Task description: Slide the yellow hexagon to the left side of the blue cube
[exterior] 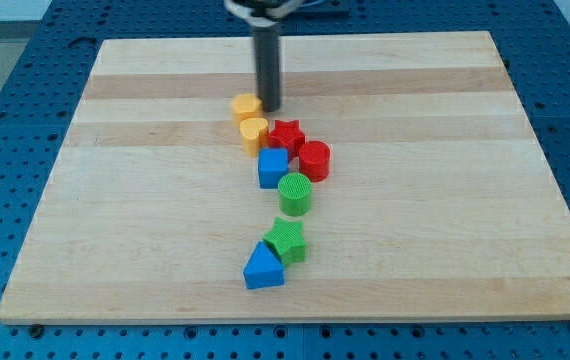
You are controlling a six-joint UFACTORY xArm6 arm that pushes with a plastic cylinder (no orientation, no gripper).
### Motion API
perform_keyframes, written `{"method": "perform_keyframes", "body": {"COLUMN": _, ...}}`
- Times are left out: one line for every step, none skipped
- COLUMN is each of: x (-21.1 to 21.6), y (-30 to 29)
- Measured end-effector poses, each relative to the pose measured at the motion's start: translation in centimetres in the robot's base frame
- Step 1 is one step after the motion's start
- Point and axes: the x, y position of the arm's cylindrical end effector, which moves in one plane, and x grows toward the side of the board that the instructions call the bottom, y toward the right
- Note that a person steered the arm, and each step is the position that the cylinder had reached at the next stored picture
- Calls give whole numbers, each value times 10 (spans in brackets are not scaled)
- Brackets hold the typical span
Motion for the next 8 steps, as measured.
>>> {"method": "perform_keyframes", "body": {"x": 11, "y": -57}}
{"method": "perform_keyframes", "body": {"x": 30, "y": -78}}
{"method": "perform_keyframes", "body": {"x": 48, "y": -78}}
{"method": "perform_keyframes", "body": {"x": 53, "y": -79}}
{"method": "perform_keyframes", "body": {"x": 43, "y": -124}}
{"method": "perform_keyframes", "body": {"x": 58, "y": -155}}
{"method": "perform_keyframes", "body": {"x": 77, "y": -151}}
{"method": "perform_keyframes", "body": {"x": 80, "y": -115}}
